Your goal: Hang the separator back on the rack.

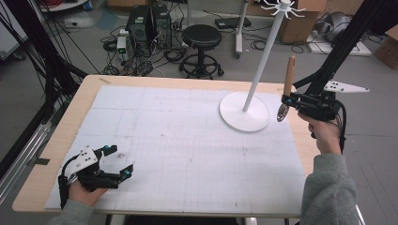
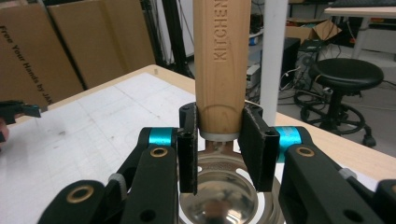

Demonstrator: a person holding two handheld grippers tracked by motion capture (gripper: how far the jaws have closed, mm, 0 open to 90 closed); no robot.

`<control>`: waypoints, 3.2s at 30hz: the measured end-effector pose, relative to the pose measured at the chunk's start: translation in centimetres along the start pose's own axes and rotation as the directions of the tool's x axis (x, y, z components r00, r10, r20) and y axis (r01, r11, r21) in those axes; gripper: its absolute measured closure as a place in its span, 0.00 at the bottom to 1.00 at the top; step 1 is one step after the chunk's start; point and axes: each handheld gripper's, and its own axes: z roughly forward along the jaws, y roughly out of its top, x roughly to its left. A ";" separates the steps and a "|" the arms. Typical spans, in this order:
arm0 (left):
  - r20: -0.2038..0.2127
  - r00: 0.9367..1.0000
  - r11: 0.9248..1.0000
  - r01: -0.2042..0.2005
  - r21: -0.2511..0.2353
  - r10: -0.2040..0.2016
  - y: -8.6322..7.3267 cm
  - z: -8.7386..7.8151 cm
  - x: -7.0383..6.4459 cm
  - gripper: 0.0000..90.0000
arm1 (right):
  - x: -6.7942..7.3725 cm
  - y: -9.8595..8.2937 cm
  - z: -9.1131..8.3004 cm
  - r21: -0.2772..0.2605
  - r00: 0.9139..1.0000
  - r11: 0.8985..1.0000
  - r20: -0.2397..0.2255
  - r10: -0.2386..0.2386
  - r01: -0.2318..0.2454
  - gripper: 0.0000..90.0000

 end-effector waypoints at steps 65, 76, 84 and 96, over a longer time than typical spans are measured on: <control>0.007 0.996 0.994 0.088 -0.071 -0.088 -0.1 -0.9 1.2 0.02 | -2.5 6.8 0.0 -0.065 0.999 0.998 0.033 0.007 -0.004 0.77; 0.016 0.996 0.994 0.086 -0.074 -0.085 0.0 -0.9 1.1 0.02 | -2.3 7.8 0.1 -0.071 0.999 0.997 0.042 -0.019 0.022 0.77; 0.013 0.997 0.995 0.081 -0.066 -0.081 -0.1 -1.0 1.2 0.02 | -2.5 8.6 0.2 -0.088 0.998 0.996 0.056 -0.017 0.022 0.77; 0.008 0.997 0.995 0.078 -0.054 -0.078 -0.1 -1.0 1.1 0.02 | -2.8 8.6 1.2 -0.084 0.999 0.996 0.047 -0.005 0.009 0.77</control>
